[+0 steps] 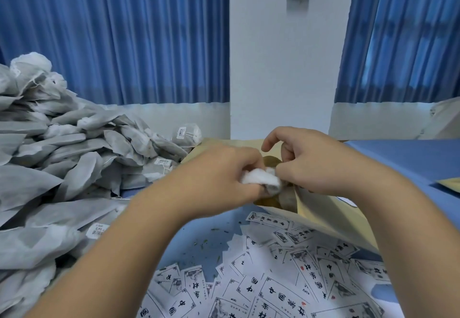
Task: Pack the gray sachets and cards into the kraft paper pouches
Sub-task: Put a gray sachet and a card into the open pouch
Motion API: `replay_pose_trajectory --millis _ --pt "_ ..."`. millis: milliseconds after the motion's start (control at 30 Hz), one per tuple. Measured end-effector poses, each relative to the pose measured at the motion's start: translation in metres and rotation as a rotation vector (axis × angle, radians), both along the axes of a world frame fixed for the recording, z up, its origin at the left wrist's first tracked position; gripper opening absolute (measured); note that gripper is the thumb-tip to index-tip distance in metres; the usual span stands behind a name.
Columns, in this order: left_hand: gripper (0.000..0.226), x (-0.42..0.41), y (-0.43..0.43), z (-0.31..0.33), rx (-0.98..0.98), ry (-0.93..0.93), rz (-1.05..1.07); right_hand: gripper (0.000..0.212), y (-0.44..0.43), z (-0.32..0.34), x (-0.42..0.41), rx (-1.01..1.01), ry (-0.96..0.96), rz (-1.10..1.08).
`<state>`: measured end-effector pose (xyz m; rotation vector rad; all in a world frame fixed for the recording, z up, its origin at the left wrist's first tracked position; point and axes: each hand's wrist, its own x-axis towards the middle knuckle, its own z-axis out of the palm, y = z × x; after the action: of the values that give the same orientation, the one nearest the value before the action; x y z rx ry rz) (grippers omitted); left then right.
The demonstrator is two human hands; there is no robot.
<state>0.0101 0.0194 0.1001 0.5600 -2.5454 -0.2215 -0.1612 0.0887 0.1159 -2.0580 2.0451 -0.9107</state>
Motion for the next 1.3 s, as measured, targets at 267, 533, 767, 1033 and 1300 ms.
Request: replay_pose_trajectory --millis 267,533,767,1033,1300 --pt "0.017 -0.021 0.006 -0.023 0.172 0.082 -0.126 0.028 0.003 0.000 0.001 0.035 -0.085 0.057" --pt "0.021 -0.017 0.015 -0.016 0.347 -0.060 -0.218 0.030 0.009 0.007 0.004 0.001 -0.029 0.036" --pt "0.034 -0.022 0.020 -0.020 0.300 -0.015 -0.290 0.028 0.018 0.016 0.015 -0.026 0.086 0.034" --pt "0.030 -0.021 0.031 -0.013 0.334 -0.071 -0.281 0.032 0.031 0.024 0.028 -0.025 -0.053 0.290" --pt "0.032 -0.032 0.017 -0.033 0.275 0.161 -0.299 0.027 0.024 0.020 0.023 -0.053 0.069 0.071"
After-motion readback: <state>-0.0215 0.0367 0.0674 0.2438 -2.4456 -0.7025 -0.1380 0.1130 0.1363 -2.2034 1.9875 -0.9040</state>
